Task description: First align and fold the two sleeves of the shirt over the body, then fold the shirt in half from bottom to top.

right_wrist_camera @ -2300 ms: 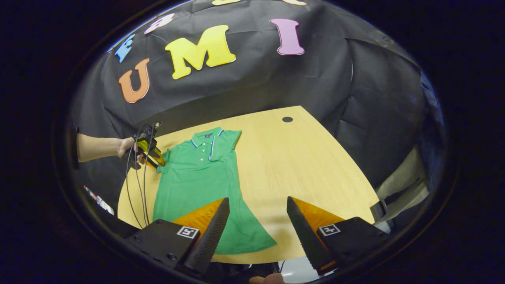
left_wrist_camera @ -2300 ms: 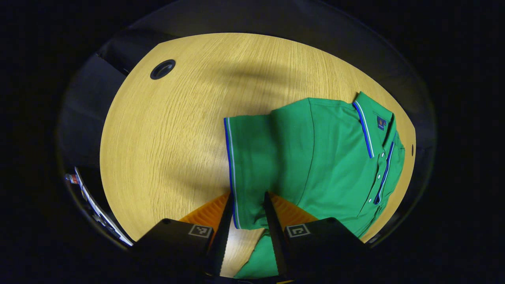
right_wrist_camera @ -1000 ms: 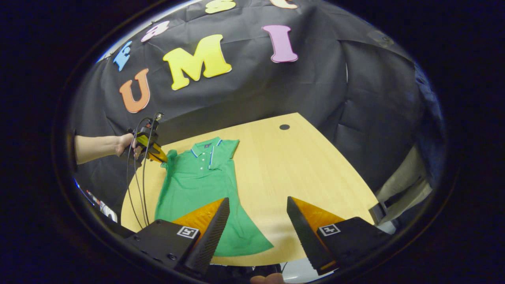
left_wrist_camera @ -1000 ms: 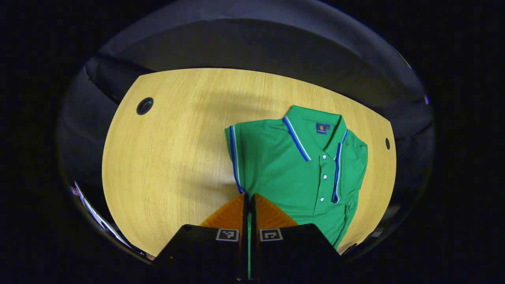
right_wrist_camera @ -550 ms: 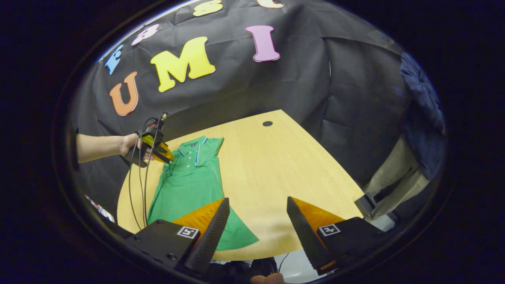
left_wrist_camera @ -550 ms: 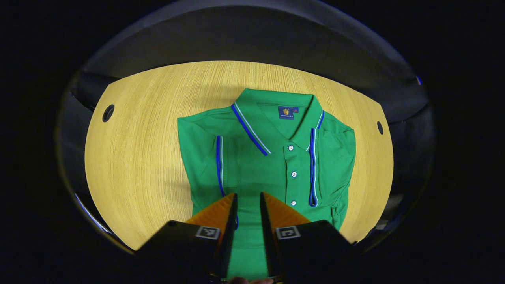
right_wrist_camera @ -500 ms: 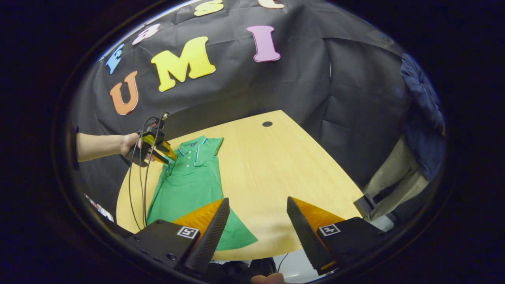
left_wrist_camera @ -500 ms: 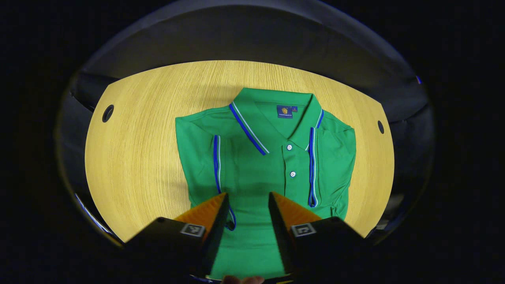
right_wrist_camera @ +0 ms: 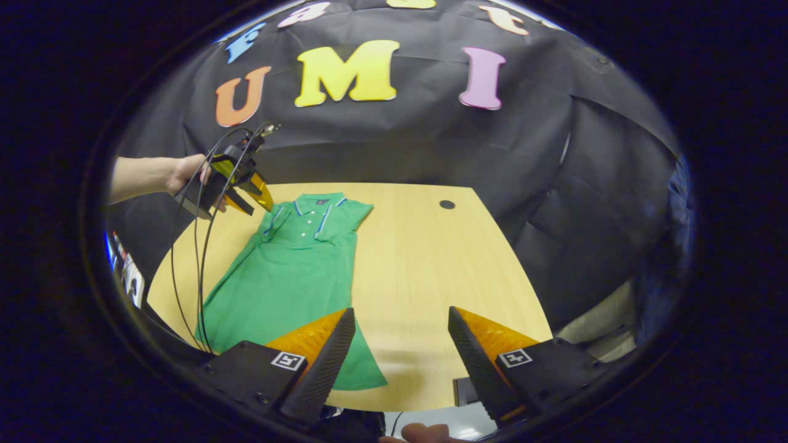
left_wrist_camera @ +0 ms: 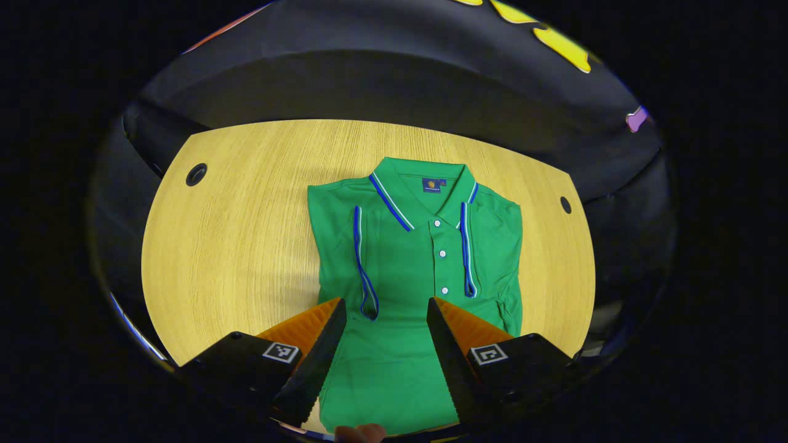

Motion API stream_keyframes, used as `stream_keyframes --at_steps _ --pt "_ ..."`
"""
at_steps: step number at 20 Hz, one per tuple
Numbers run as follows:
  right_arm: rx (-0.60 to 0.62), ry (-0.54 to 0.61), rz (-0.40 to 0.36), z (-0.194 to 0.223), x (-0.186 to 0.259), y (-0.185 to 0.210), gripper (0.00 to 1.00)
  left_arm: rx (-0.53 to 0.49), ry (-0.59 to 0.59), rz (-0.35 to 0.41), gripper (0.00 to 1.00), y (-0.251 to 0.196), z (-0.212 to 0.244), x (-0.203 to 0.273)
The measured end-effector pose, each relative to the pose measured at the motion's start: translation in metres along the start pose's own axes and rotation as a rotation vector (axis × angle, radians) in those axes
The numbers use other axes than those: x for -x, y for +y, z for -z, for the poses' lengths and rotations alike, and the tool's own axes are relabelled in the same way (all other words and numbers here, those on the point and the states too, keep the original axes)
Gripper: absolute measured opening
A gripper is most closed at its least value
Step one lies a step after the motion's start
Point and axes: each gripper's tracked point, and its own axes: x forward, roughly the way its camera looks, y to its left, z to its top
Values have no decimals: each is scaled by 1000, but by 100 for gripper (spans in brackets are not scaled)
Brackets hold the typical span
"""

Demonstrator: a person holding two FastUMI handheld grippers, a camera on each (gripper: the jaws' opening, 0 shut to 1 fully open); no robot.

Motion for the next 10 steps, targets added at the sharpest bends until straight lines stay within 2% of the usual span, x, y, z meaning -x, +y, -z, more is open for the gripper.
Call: stream_keyframes --at_steps 6,8,10 --pt "30 45 -103 5 -9 43 97 -29 -195 -49 87 34 68 83" --pt "22 76 -140 13 -10 54 98 -47 -215 -65 87 45 104 99" --pt "7 113 -175 24 -10 59 97 -34 -205 -43 87 47 143 110"
